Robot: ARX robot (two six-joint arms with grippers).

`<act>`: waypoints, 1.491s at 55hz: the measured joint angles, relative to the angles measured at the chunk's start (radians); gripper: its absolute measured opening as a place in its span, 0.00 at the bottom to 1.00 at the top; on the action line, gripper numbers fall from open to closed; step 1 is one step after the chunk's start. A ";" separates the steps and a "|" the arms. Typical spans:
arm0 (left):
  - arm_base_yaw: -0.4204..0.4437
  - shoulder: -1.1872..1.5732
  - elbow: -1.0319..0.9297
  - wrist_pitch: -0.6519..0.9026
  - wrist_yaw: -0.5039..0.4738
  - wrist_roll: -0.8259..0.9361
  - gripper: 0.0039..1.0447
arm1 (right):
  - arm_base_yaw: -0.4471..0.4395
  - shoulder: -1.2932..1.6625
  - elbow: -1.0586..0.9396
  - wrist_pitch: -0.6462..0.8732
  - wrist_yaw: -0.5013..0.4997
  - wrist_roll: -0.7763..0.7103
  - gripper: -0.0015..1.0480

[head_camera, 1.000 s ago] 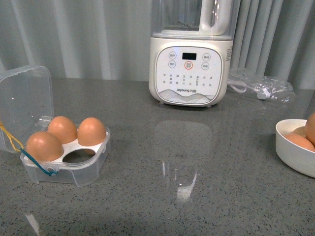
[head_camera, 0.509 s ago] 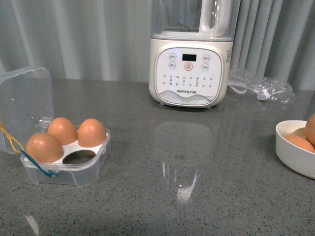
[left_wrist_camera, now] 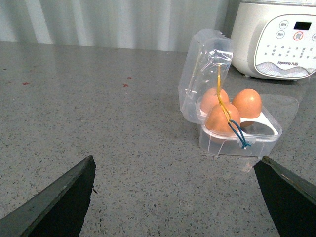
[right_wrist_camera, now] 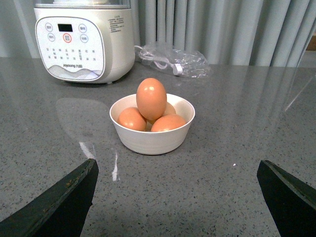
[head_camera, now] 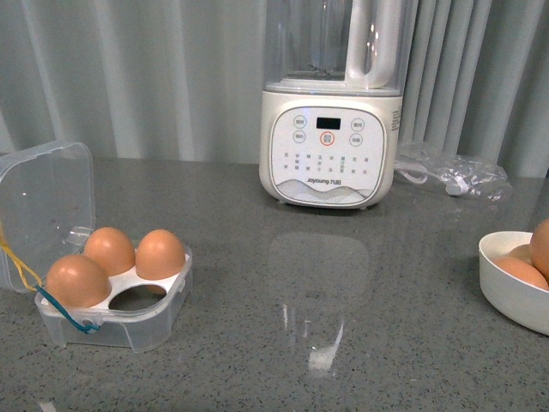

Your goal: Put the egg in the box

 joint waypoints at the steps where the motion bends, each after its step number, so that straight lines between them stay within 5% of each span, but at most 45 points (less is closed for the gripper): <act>1: 0.000 0.000 0.000 0.000 0.000 0.000 0.94 | 0.000 0.000 0.000 0.000 0.000 0.000 0.93; 29: 0.000 0.000 0.000 0.000 0.000 0.000 0.94 | -0.001 0.047 0.017 -0.018 0.021 0.008 0.93; 43: 0.000 0.000 0.000 0.000 0.000 0.000 0.94 | -0.069 0.569 0.224 0.432 -0.078 0.007 0.93; 50: 0.000 0.000 0.000 0.000 0.000 0.000 0.94 | -0.080 0.858 0.374 0.521 -0.107 0.000 0.93; 82: 0.000 0.000 0.000 0.000 0.000 0.000 0.94 | -0.090 1.313 0.655 0.370 -0.121 -0.013 0.93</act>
